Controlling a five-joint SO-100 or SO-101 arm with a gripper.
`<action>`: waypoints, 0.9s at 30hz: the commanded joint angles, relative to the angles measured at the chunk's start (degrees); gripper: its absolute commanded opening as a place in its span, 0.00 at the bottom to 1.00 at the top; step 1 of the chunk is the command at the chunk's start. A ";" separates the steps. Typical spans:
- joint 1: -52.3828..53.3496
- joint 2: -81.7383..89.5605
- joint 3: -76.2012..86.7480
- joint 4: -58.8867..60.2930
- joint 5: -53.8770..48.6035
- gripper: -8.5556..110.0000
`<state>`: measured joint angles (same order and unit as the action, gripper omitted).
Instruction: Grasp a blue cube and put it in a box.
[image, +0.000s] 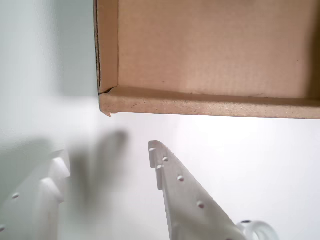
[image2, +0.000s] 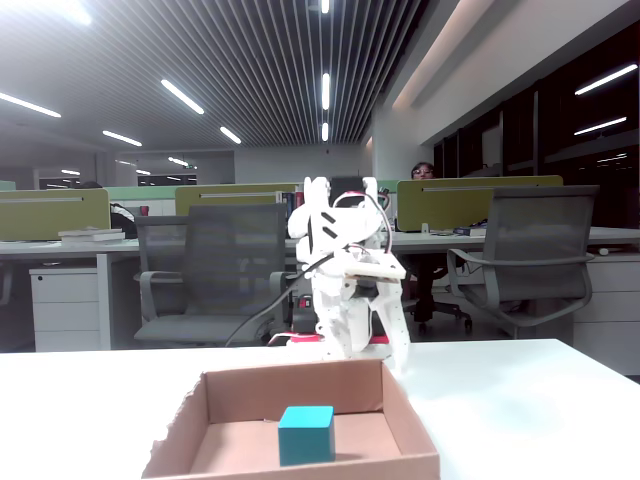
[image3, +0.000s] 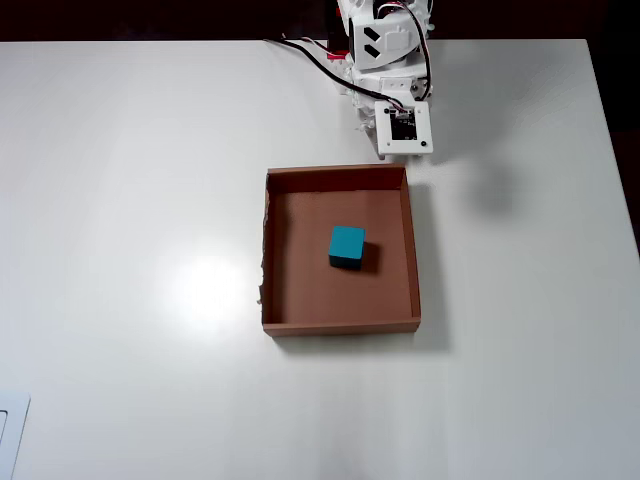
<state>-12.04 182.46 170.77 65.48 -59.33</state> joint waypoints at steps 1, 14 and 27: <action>-0.53 -0.09 -0.53 1.14 -1.85 0.23; -0.70 -0.09 -0.44 5.36 -0.97 0.23; 0.26 -0.09 -0.44 5.80 0.00 0.28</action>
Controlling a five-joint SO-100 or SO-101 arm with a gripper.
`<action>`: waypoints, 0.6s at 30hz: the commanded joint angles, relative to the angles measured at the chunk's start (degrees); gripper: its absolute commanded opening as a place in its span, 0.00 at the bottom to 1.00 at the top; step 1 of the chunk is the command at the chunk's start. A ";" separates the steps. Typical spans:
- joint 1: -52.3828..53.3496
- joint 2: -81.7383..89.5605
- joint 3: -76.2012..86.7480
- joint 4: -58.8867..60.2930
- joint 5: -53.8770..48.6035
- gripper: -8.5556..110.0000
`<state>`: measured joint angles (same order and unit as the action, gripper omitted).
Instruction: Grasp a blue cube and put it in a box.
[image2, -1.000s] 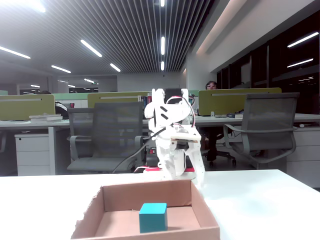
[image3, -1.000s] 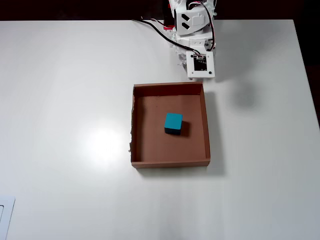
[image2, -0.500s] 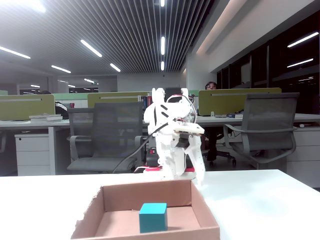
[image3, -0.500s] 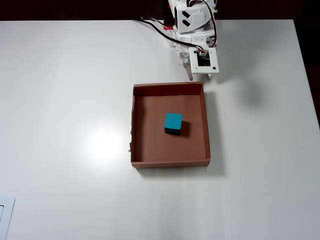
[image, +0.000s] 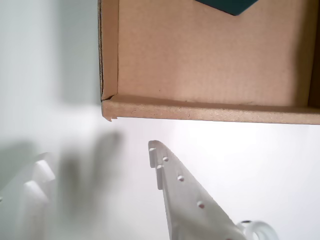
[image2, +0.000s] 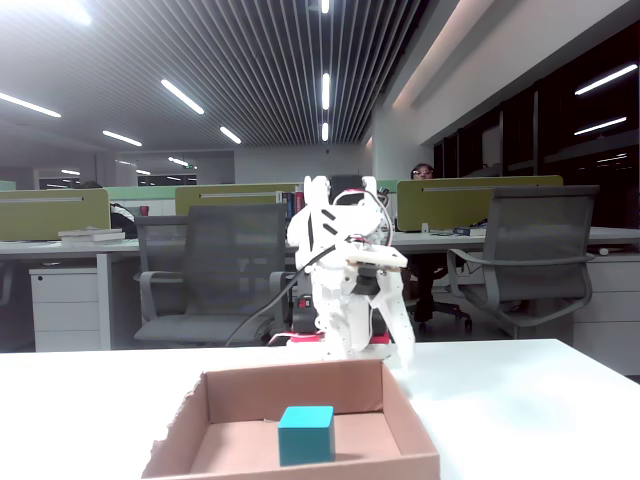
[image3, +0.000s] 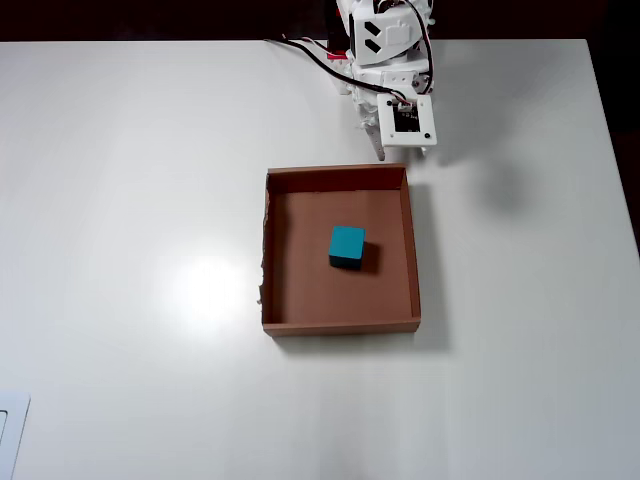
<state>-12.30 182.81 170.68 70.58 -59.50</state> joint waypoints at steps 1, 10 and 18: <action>0.53 -0.44 -0.35 0.70 0.18 0.28; 0.70 -0.44 -0.35 0.62 0.35 0.28; 0.70 -0.44 -0.35 0.62 0.44 0.28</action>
